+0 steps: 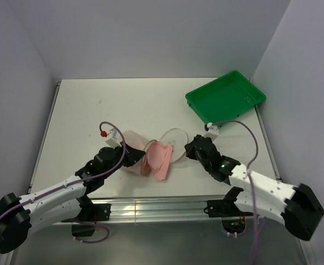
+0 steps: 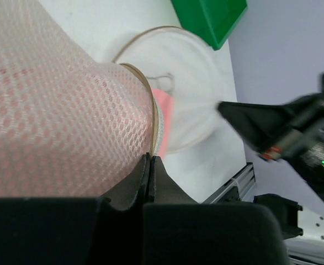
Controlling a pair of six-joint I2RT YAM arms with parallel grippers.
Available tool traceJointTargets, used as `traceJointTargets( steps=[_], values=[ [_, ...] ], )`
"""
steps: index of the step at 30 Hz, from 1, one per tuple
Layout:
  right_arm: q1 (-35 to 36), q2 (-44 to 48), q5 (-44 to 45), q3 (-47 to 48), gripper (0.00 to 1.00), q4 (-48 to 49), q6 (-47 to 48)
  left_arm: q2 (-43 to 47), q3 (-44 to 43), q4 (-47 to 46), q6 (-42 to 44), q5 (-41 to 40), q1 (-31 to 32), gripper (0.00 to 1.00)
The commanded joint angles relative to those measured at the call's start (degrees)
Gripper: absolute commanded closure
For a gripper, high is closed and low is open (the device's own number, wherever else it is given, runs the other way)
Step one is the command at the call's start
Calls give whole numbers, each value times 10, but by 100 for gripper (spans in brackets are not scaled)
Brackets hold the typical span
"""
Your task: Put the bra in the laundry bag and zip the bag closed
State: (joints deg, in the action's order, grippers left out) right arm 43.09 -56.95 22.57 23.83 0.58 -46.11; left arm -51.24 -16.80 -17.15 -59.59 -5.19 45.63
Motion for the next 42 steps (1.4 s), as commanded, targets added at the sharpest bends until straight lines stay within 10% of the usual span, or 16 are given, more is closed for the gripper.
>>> traceJointTargets(
  steps=[1, 13, 26, 31, 38, 42],
  values=[
    [27, 101, 20, 100, 100, -136, 68, -8, -49, -14, 19, -8, 2, 100],
    [83, 31, 23, 427, 100, -467, 172, -41, -72, -45, -5, 47, -45, 100],
    [73, -73, -25, 666, 100, -495, 235, -115, -30, -123, -20, 89, -29, 100],
    [109, -206, -75, 584, 100, -383, 190, -117, -32, -143, -25, 100, -29, 100],
    [101, -62, -18, 574, 100, -378, 199, -15, -47, -3, 45, 63, -48, 100],
    [93, -75, -45, 529, 100, -357, 193, 25, -69, 53, 70, 55, -48, 70]
  ],
)
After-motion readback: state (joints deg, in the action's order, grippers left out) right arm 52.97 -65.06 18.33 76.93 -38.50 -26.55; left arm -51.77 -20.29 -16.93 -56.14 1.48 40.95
